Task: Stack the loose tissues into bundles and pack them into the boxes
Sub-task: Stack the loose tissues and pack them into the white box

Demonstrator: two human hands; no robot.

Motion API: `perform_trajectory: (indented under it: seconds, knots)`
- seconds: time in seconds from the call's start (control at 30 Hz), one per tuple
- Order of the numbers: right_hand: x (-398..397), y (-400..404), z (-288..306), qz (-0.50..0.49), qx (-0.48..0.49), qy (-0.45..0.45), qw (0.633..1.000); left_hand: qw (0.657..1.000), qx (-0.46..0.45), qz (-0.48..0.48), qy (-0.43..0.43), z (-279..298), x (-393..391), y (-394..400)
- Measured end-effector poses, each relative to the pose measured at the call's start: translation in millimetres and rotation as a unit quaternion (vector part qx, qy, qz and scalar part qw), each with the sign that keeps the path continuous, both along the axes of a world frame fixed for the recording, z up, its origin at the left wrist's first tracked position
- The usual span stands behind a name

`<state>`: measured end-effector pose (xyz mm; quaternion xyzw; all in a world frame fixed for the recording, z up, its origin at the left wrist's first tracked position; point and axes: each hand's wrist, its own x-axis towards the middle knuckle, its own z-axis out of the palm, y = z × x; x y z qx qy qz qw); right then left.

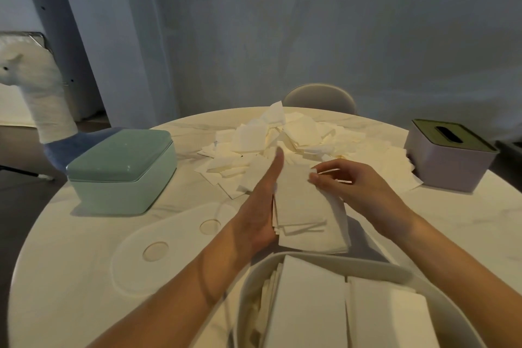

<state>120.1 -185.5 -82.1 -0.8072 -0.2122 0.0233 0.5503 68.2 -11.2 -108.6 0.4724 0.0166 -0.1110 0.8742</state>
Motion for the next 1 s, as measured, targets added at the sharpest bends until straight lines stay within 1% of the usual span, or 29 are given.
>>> perform_trajectory:
  seconds: [0.1,0.13,0.27,0.4,0.47,0.53,0.63,0.67,0.73,0.8,0.83,0.87,0.9,0.97,1.0]
  knots:
    - [8.0,-8.4,2.5,0.050,-0.087,0.006,0.995,1.000,0.000,0.002,0.014,-1.3,-4.3,-1.7]
    - [10.7,-10.9,3.4,0.057,-0.098,0.010,0.994,1.000,-0.006,0.005,0.019,-1.5,-4.6,-1.7]
    - [19.1,-18.8,4.8,0.047,-0.094,0.017,0.994,0.998,-0.026,0.050,0.006,-2.5,-1.1,1.8]
    - [24.4,-26.4,8.7,0.038,-0.103,0.017,0.994,0.996,-0.066,0.064,0.001,-2.9,-4.2,9.7]
    - [27.4,-31.1,12.5,0.032,-0.101,0.034,0.994,0.994,-0.076,0.076,0.005,-4.1,-5.0,14.3]
    - [27.6,-34.9,17.5,0.035,-0.076,0.052,0.995,0.993,-0.078,0.091,0.012,-3.8,-3.1,18.0]
    - [21.1,-39.6,26.5,0.072,-0.027,0.050,0.996,0.991,-0.029,0.127,0.015,0.1,0.1,18.9]
    - [18.1,-40.1,29.9,0.094,0.002,0.062,0.994,0.991,-0.018,0.129,0.014,0.9,0.7,18.1]
    - [12.0,-38.5,36.2,0.134,0.082,0.104,0.982,0.992,0.006,0.122,0.016,-1.5,3.4,15.1]
    - [5.7,-31.4,37.9,0.142,0.142,0.135,0.970,0.997,0.010,0.075,0.027,-5.0,6.4,10.0]
    - [2.7,-25.8,35.1,0.133,0.145,0.129,0.972,0.998,0.000,0.038,0.039,-5.6,6.2,7.3]
    - [1.7,-20.5,29.0,0.113,0.121,0.095,0.982,0.999,-0.004,0.017,0.047,-5.4,5.5,4.5]
    - [1.2,-15.8,21.7,0.086,0.076,0.039,0.993,0.998,-0.004,0.015,0.054,-1.2,2.6,1.2]
    - [-0.5,-9.1,10.6,0.035,0.001,-0.057,0.998,1.000,0.007,0.005,0.027,2.7,-3.3,-5.8]
    - [-0.1,-8.6,7.4,0.022,-0.012,-0.074,0.997,1.000,0.010,-0.007,0.016,4.5,-6.9,-8.1]
